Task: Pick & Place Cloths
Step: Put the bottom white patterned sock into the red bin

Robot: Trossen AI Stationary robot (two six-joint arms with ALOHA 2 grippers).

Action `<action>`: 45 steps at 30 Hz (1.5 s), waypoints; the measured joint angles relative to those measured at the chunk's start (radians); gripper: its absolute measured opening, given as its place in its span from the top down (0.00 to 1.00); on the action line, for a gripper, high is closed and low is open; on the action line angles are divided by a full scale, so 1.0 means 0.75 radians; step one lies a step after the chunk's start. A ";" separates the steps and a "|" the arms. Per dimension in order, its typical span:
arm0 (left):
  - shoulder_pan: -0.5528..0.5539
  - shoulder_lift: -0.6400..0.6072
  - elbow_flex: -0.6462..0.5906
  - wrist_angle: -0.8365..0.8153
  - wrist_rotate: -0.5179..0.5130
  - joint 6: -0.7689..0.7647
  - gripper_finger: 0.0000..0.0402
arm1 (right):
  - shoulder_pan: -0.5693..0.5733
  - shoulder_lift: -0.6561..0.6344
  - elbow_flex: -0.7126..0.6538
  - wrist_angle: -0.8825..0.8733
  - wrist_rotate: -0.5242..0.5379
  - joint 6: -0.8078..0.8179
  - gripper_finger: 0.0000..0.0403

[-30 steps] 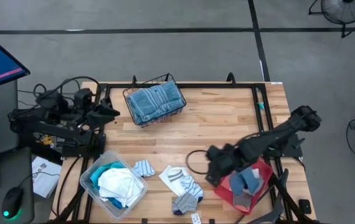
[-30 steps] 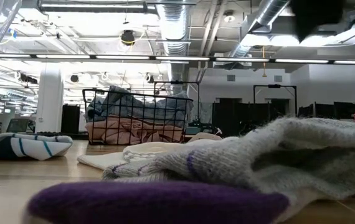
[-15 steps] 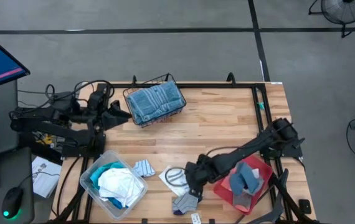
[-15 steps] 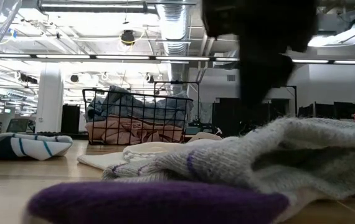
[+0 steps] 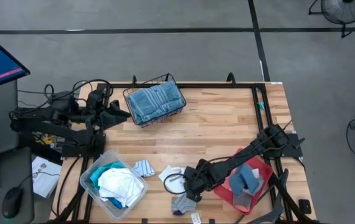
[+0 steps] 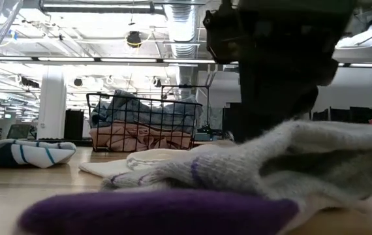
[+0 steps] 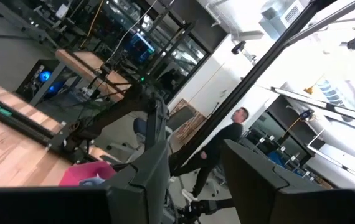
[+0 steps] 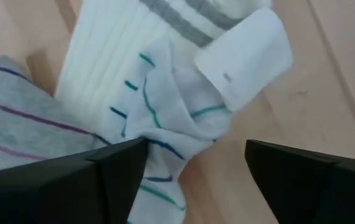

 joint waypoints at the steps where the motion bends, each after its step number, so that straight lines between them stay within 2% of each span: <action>1: 0.000 -0.001 0.000 0.005 0.000 0.000 0.66 | 0.000 0.000 0.003 -0.002 0.002 0.006 0.35; 4: 0.000 -0.017 0.000 0.004 0.000 0.000 0.66 | -0.005 -0.002 0.009 -0.013 0.007 0.051 0.48; 9: 0.000 -0.034 0.000 0.006 0.000 0.004 0.66 | -0.031 -0.013 0.007 -0.028 -0.043 0.060 0.89; 11: 0.000 -0.038 0.000 0.008 0.001 0.005 0.66 | -0.044 -0.012 0.007 -0.028 -0.062 0.049 0.96; 14: 0.000 -0.044 0.000 0.008 0.001 0.005 0.66 | -0.065 -0.012 0.041 -0.058 -0.064 0.042 0.96; 19: 0.000 -0.044 0.000 0.008 0.001 0.005 0.66 | -0.082 -0.041 0.156 -0.245 -0.056 -0.043 0.99; 27: 0.000 -0.044 0.000 0.008 0.005 0.060 0.66 | -0.076 -0.162 0.365 -0.677 0.011 -0.092 1.00; 34: 0.000 -0.050 0.000 0.015 0.005 0.066 0.66 | 0.018 -0.362 0.411 -1.031 0.068 0.166 1.00; 41: 0.000 -0.057 0.000 0.014 0.003 0.066 0.66 | 0.190 -0.509 0.413 -1.204 0.047 0.497 1.00; 45: 0.000 -0.059 0.000 0.016 0.000 0.066 0.66 | 0.315 -0.523 0.413 -1.245 -0.009 0.687 1.00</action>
